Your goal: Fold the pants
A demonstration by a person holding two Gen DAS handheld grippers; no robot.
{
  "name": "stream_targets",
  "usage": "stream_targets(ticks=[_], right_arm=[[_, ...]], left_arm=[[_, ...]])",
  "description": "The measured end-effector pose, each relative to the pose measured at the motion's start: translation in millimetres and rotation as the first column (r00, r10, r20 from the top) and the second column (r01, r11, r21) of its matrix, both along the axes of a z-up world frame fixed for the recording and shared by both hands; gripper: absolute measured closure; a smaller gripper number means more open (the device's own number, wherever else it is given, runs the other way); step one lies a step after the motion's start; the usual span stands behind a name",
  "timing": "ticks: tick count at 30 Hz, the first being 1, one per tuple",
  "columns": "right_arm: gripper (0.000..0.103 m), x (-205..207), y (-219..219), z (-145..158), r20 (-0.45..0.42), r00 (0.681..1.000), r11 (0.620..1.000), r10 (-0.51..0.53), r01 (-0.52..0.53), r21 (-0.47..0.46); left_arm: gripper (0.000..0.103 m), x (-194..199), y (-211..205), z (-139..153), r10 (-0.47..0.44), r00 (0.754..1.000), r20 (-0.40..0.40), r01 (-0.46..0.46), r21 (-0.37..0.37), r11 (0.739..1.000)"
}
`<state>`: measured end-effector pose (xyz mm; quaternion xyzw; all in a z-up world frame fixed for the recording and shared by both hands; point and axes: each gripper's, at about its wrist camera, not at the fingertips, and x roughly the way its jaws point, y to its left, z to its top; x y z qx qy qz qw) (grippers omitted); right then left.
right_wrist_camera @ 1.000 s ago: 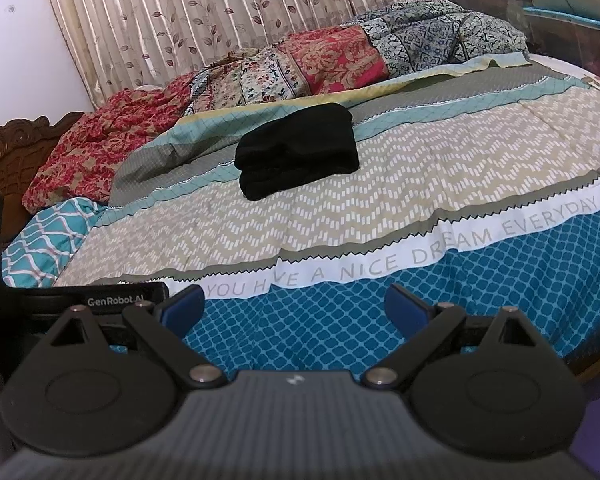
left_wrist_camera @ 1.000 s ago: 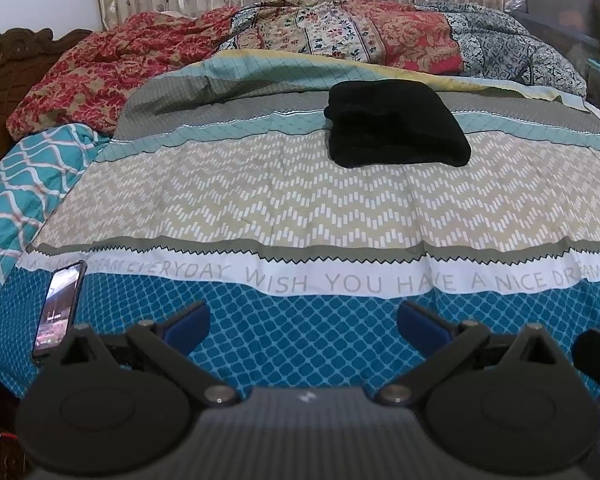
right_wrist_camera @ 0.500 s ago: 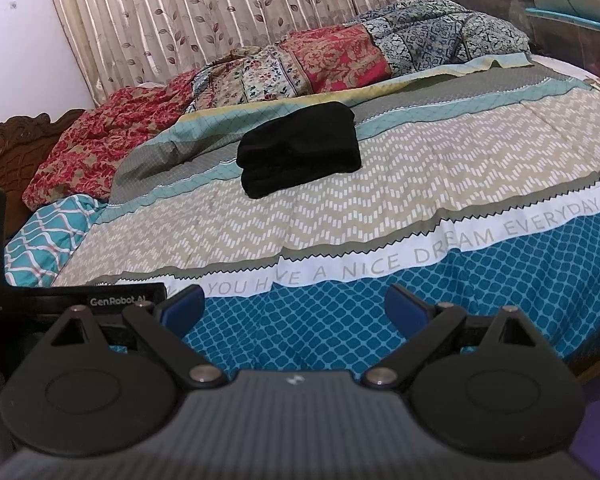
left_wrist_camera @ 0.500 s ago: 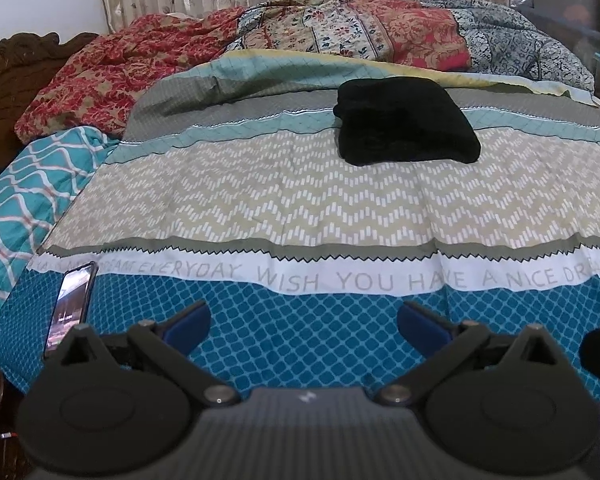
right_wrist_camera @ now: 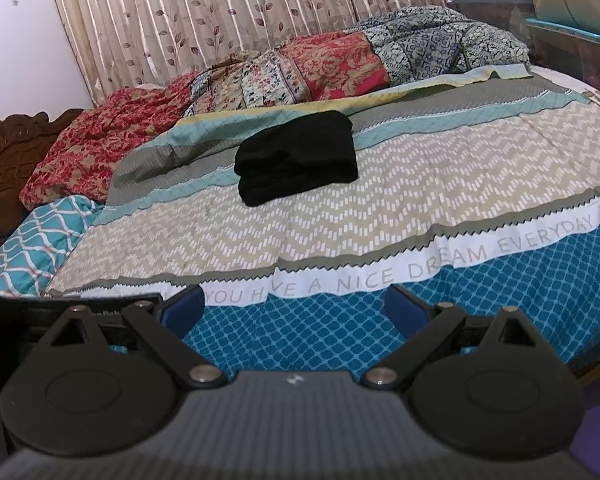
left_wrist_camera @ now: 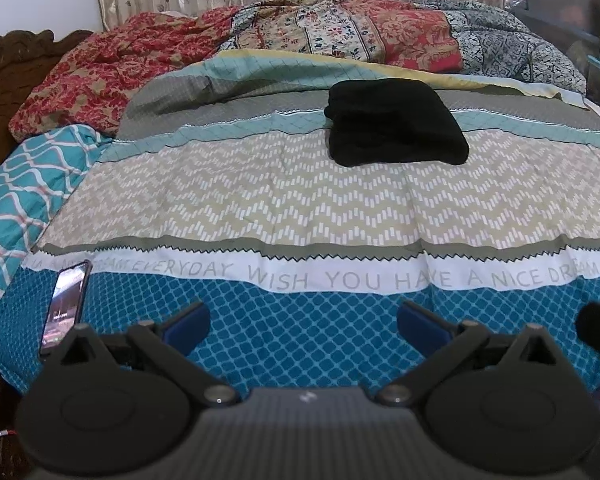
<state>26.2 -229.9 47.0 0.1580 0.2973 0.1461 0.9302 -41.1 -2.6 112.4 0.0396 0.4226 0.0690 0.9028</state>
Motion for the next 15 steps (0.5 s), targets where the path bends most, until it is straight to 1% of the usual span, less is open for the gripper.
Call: stream_targets(ticks=[6, 12, 15], right_arm=[[0.005, 0, -5, 2, 0.016, 1.0, 1.0, -0.018, 0.018, -0.002], [0.005, 1, -5, -1, 0.002, 1.0, 1.0, -0.018, 0.018, 0.003], [0.005, 0, -2, -3, -0.007, 1.0, 1.0, -0.01, 0.01, -0.001]], left_arm=[[0.0, -2, -3, -2, -0.001, 1.0, -0.022, 0.001, -0.012, 1.0], [0.0, -2, -4, -9, -0.002, 0.999, -0.051, 0.001, -0.016, 1.0], [0.0, -1, -2, -13, 0.005, 0.997, -0.075, -0.007, -0.032, 0.999]])
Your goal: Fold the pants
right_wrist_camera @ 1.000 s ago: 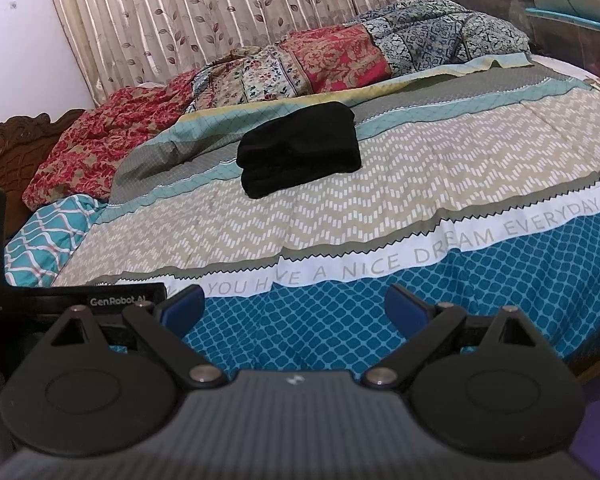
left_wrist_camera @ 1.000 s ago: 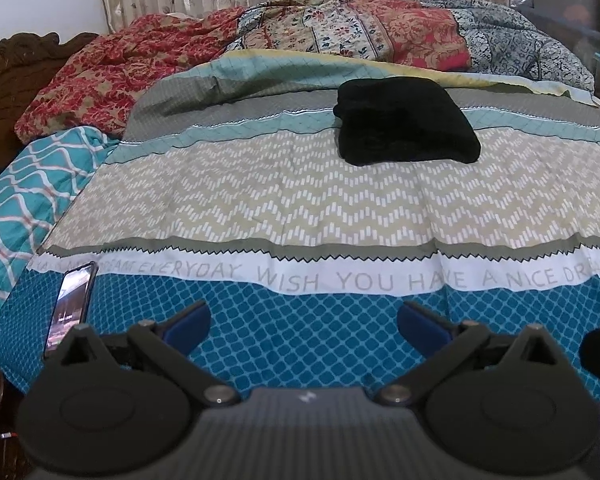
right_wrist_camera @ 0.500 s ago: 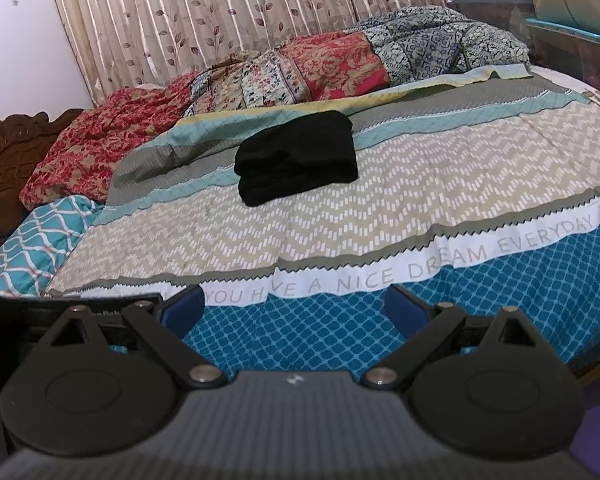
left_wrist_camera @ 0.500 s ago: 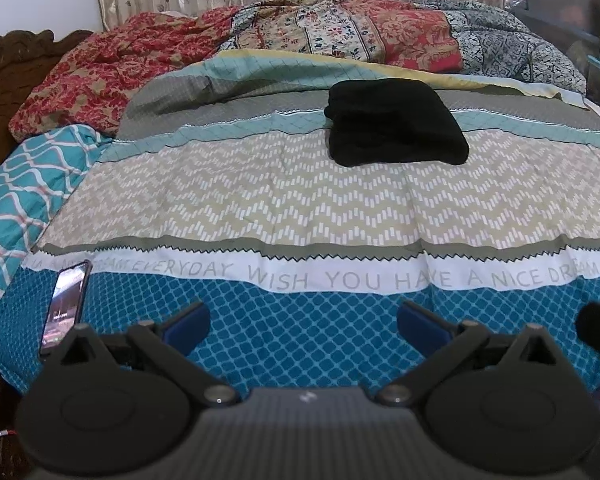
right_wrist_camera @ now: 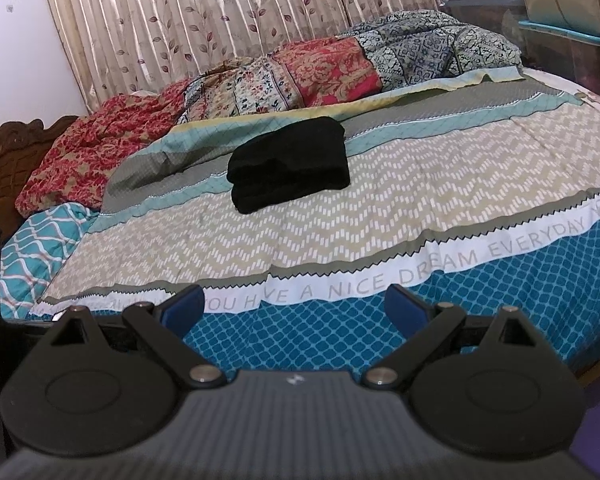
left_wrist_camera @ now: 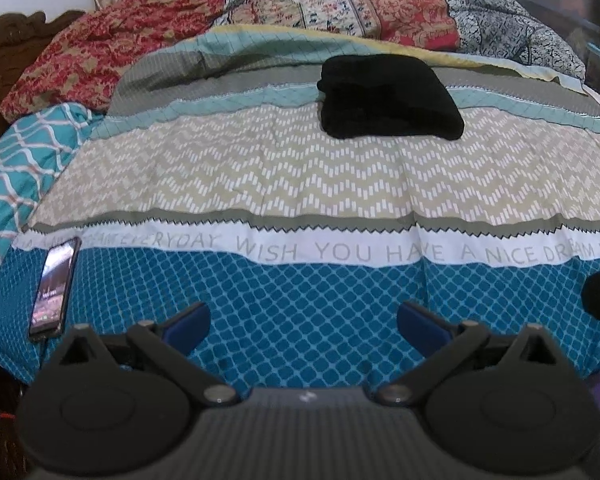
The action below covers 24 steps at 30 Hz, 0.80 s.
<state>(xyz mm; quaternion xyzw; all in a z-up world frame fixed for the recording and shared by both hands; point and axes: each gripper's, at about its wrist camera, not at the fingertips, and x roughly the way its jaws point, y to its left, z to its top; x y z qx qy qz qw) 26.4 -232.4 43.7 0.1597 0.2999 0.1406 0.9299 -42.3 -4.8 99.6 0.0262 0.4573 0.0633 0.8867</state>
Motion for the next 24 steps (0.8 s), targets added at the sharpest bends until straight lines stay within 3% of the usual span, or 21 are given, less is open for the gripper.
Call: stream_targets(ticks=[11, 24], right_arm=[[0.005, 1, 5, -15, -0.068, 0.998, 1.0, 0.012, -0.012, 0.005], [0.005, -2, 4, -4, -0.018, 1.0, 1.0, 0.009, -0.009, 0.002]], left_arm=[[0.0, -2, -6, -8, -0.033, 0.999, -0.04, 0.032, -0.02, 0.999], [0.0, -6, 0, 7, -0.027, 1.0, 0.014, 0.027, -0.026, 0.999]])
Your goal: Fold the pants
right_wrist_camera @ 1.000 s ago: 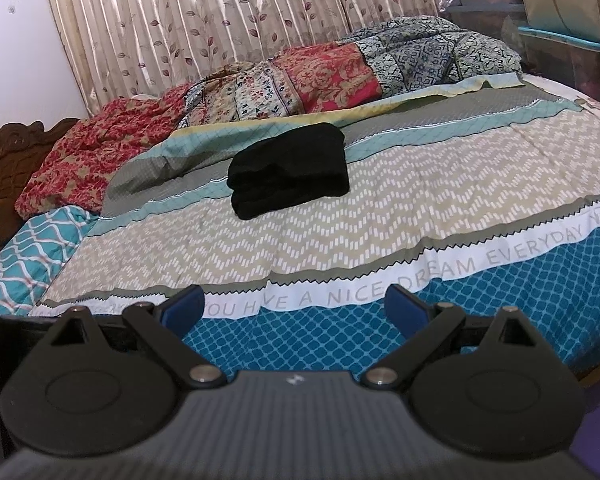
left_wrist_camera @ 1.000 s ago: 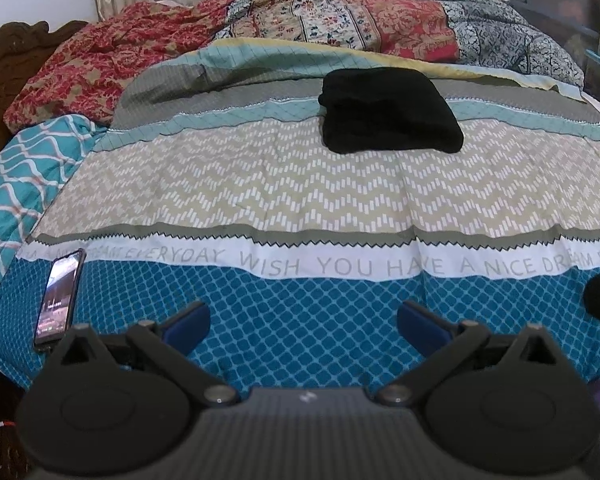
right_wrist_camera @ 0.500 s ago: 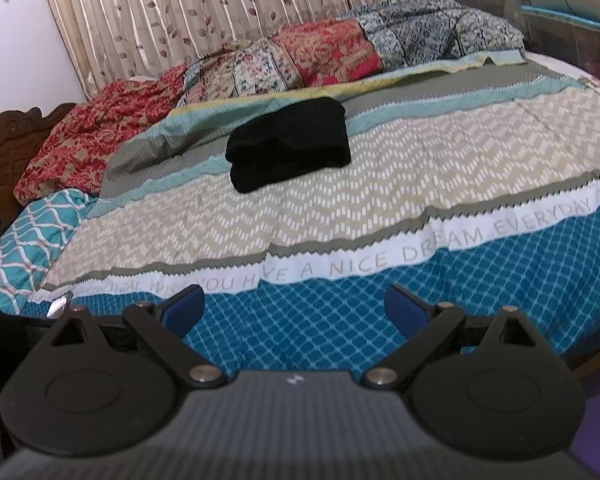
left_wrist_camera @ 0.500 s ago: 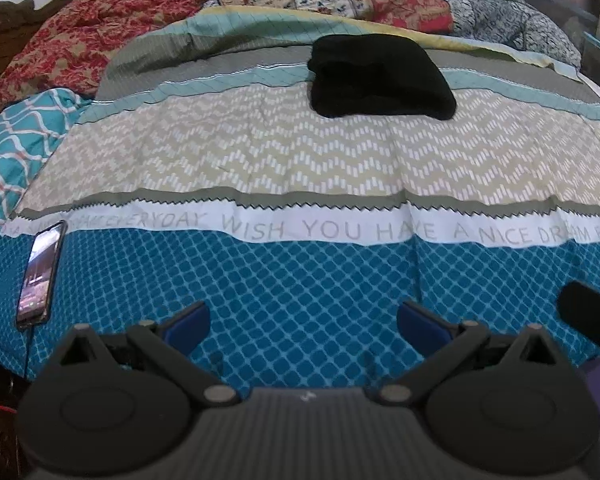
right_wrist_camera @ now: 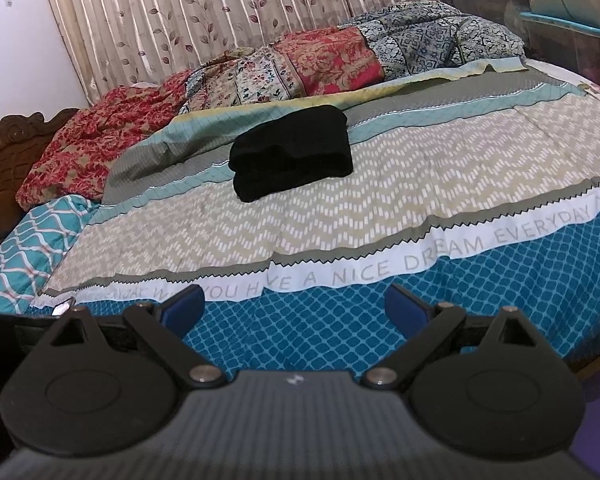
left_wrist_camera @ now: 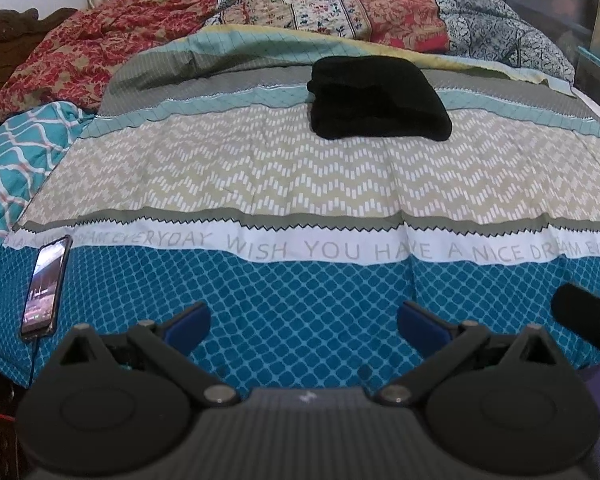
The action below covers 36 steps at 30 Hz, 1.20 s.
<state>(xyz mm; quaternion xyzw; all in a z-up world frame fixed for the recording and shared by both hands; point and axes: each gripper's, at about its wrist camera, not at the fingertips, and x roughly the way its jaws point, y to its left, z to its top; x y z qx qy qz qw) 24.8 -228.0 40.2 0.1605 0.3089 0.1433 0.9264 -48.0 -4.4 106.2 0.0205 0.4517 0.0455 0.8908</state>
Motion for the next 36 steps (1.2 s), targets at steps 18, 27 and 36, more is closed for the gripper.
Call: stream_targets(ticks=[18, 27, 36], right_arm=[[0.005, 0, 2, -3, -0.019, 1.0, 1.0, 0.002, -0.002, -0.001], [0.005, 1, 4, -5, -0.028, 1.0, 1.0, 0.002, -0.002, -0.002], [0.005, 1, 4, -8, -0.038, 0.999, 1.0, 0.001, -0.001, 0.006]], left_arm=[[0.0, 2, 9, 0, 0.037, 0.999, 0.008, -0.037, -0.003, 0.999], [0.0, 2, 9, -5, 0.038, 0.999, -0.008, -0.038, 0.005, 0.999], [0.0, 3, 7, -9, 0.037, 0.999, -0.021, -0.036, 0.023, 0.999]])
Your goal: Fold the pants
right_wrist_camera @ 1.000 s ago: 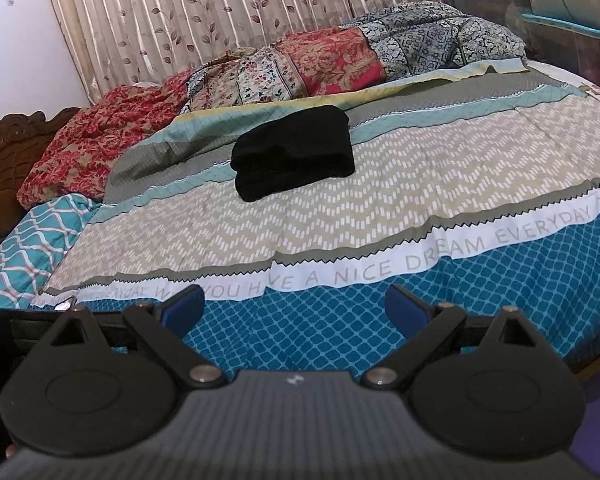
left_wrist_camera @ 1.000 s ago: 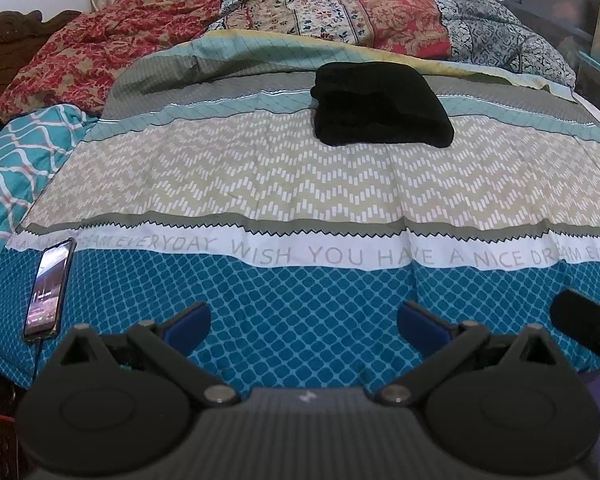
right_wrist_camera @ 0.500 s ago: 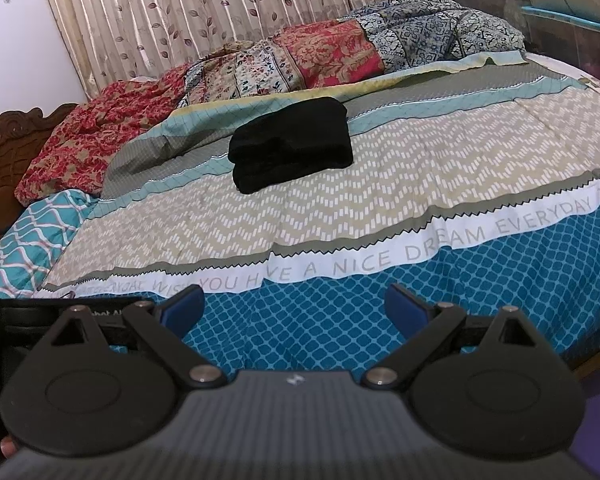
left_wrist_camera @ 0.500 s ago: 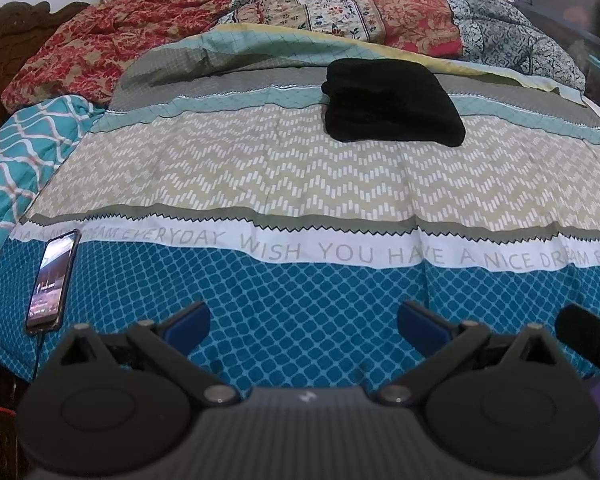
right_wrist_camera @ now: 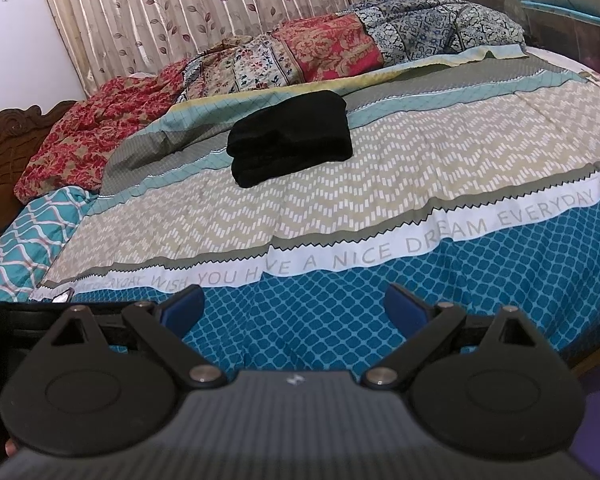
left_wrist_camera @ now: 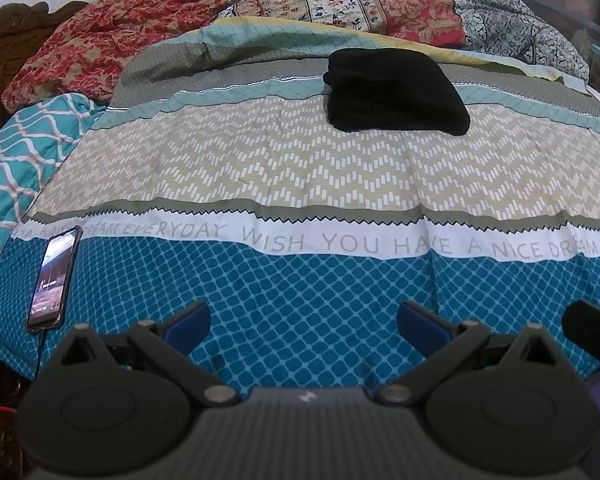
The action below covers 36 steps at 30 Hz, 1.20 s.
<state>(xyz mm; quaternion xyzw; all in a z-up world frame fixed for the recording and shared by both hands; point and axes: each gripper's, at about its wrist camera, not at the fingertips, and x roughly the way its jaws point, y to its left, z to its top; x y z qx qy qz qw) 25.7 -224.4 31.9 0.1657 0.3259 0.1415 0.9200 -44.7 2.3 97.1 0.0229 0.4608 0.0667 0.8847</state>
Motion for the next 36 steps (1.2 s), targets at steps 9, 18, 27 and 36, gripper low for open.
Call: stream_targets(ticks=[9, 18, 27, 36], right_arm=[[0.005, -1, -1, 0, 0.001, 1.0, 1.0, -0.002, 0.002, 0.004], [0.005, -1, 0, -3, -0.003, 1.0, 1.0, -0.001, 0.001, 0.001], [0.005, -2, 1, -4, -0.001, 1.0, 1.0, -0.003, 0.003, 0.001], [0.005, -5, -2, 6, 0.055, 0.998, 1.0, -0.027, 0.027, -0.007]], left_arm=[[0.0, 1, -1, -4, 0.0, 1.0, -0.013, 0.0, 0.01, 1.0], [0.0, 2, -1, -6, 0.0, 1.0, -0.017, 0.0, 0.013, 1.0], [0.0, 2, -1, -7, 0.0, 1.0, -0.016, 0.0, 0.019, 1.0], [0.0, 1, -2, -5, -0.002, 1.0, -0.007, 0.003, 0.034, 0.999]])
